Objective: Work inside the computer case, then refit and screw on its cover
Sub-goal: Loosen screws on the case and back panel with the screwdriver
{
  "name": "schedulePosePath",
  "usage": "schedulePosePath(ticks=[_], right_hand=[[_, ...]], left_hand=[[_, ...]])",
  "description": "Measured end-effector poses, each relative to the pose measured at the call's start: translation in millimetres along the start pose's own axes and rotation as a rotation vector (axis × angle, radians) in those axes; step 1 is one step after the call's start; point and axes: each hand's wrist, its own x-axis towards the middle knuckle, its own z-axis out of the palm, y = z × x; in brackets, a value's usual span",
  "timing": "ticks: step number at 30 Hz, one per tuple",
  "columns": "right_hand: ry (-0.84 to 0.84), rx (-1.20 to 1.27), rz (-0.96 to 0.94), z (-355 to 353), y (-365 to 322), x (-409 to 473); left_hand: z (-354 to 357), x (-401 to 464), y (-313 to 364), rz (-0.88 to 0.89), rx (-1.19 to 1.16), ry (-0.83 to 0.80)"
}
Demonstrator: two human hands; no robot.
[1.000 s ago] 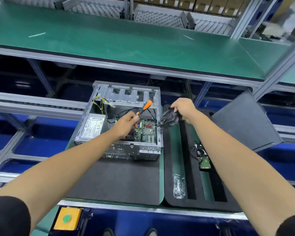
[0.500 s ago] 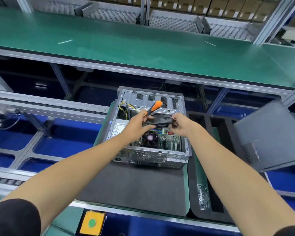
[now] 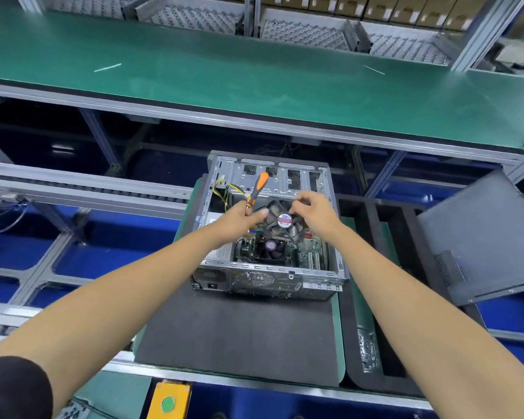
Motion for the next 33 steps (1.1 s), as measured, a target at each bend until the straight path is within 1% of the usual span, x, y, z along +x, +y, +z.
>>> schedulePosePath(ticks=[2, 3, 4, 6, 8, 10, 13, 16, 17, 20, 24, 26, 29, 31, 33], right_hand=[[-0.015, -0.085, -0.053, 2, -6, 4], [-0.028, -0.109, -0.064, 4, -8, 7], [-0.043, -0.128, -0.068, 5, -10, 9], [-0.082, -0.178, -0.059, 8, -12, 16], [-0.137, -0.249, -0.047, 11, -15, 23], [-0.187, -0.329, -0.050, 13, -19, 27], [-0.220, -0.275, -0.028, 14, -19, 31], [-0.251, -0.134, 0.009, 14, -18, 35], [-0.292, -0.089, 0.006, 15, -16, 36], [-0.486, 0.004, -0.006, 16, -7, 37], [-0.661, -0.090, 0.088, 12, 16, 42], [-0.743, -0.104, 0.120, 8, 24, 47], [-0.823, -0.066, 0.153, 1, 25, 54], [-0.870, -0.025, 0.199, -3, 28, 61], [-0.911, -0.067, 0.227, -2, 32, 67]], left_hand=[[-10, 0, 8, 0.097, 0.291, 0.088], [-14, 0, 13, 0.151, 0.376, 0.130], [-18, 0, 17, 0.199, 0.405, 0.150], [-23, 2, 24, 0.261, 0.324, 0.098], [-22, 5, 26, 0.288, 0.184, -0.029], [-18, 10, 26, 0.295, 0.119, -0.109], [-15, 19, 19, 0.253, 0.127, -0.118], [-12, 25, 10, 0.192, 0.236, -0.162], [-9, 27, 6, 0.194, 0.277, -0.169], [-5, 27, -4, 0.164, 0.357, -0.194], [-9, 31, -8, 0.105, 0.495, -0.286], [-11, 35, -8, 0.079, 0.499, -0.316], [-11, 39, -7, 0.052, 0.549, -0.350], [-12, 39, -6, 0.038, 0.547, -0.349], [-12, 41, -6, 0.042, 0.525, -0.339]])
